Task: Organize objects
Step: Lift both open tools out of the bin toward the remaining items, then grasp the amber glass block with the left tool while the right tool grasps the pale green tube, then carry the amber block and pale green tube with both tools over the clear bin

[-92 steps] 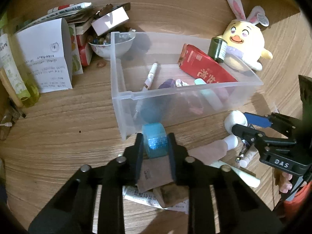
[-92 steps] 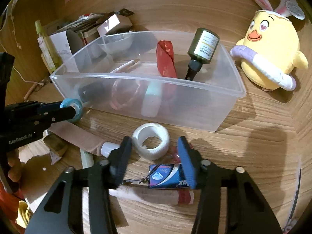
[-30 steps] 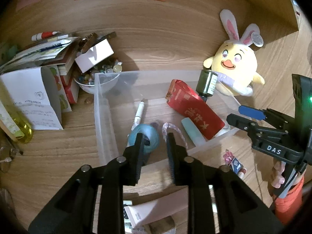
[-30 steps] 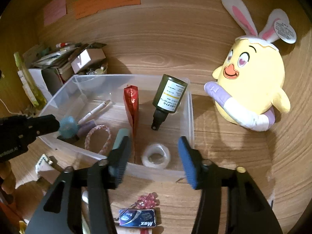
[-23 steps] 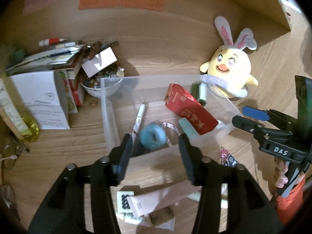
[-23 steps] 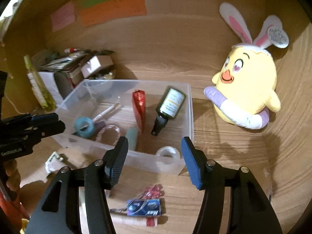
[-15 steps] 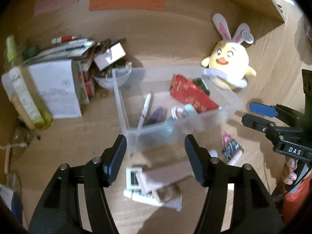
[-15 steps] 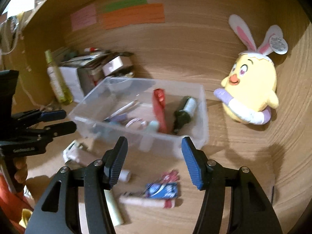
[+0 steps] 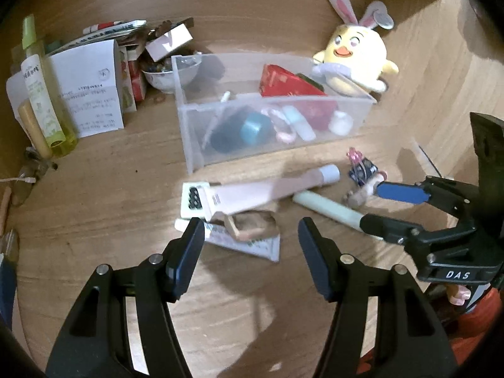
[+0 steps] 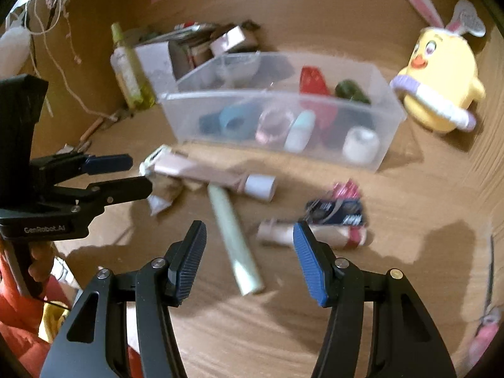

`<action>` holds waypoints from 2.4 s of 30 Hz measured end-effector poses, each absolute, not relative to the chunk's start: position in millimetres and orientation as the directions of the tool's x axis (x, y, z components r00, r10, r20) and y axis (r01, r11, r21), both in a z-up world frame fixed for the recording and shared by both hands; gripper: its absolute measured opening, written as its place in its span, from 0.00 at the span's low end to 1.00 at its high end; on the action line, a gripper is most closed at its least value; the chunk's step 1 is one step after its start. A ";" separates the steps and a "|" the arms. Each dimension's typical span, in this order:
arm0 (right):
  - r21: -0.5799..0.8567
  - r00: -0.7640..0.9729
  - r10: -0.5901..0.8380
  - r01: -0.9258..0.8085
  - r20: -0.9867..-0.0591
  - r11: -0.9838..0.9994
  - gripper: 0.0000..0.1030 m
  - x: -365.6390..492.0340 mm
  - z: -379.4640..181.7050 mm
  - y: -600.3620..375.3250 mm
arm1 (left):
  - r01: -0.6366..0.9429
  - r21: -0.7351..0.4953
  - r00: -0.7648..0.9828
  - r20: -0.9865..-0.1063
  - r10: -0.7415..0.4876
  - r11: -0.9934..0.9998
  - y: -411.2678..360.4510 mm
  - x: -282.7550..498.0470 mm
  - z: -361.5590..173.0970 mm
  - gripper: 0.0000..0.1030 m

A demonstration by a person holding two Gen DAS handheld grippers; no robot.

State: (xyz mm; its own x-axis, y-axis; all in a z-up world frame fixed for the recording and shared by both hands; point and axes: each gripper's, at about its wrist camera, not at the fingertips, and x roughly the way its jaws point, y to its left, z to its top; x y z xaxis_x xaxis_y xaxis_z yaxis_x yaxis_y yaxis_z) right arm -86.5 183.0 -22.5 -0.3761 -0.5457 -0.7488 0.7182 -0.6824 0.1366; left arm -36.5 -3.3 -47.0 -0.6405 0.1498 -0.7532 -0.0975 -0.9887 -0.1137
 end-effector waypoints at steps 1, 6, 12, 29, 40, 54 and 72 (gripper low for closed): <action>0.143 -0.376 -0.548 0.715 -0.747 -0.684 0.51 -85.2 -24.4 184.1 | -0.099 -0.115 -0.639 -0.754 0.152 -0.988 -1.7 -35.4 -48.8 0.60; 0.171 -0.343 -0.559 0.720 -0.755 -0.672 0.31 -80.7 -32.5 186.8 | -0.106 -0.112 -0.622 -0.768 0.154 -0.988 3.3 -38.8 -57.2 0.51; 0.138 -0.343 -0.543 0.738 -0.767 -0.660 0.28 -83.3 -35.2 174.4 | -0.101 -0.063 -0.630 -0.769 0.112 -0.993 7.1 -48.9 -62.4 0.51; 0.109 -0.344 -0.542 0.762 -0.767 -0.639 0.14 -72.3 -39.2 162.2 | -0.110 -0.006 -0.616 -0.784 0.073 -0.994 10.6 -52.9 -67.6 0.41; 0.148 -0.402 -0.590 0.727 -0.700 -0.670 0.14 -72.0 -8.8 192.0 | -0.085 -0.100 -0.692 -0.710 0.131 -0.991 0.8 -33.5 -36.8 0.41; 0.178 -0.532 -0.622 0.661 -0.574 -0.729 0.14 -121.8 49.6 208.1 | -0.082 -0.160 -0.771 -0.615 0.164 -0.984 -3.4 -60.1 6.5 0.41; 0.144 -0.548 -0.575 0.636 -0.607 -0.758 0.14 -193.3 61.2 183.0 | -0.062 -0.216 -0.738 -0.647 0.191 -0.974 -33.5 -148.6 29.5 0.41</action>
State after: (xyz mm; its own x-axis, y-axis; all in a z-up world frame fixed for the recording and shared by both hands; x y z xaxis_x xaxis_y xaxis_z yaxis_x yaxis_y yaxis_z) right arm -193.3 183.0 61.2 -0.5479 -0.5753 -0.6074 0.6361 -0.7580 0.1442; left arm -148.6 -33.5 29.5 -0.7384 0.1908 -0.6468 -0.0623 -0.9744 -0.2162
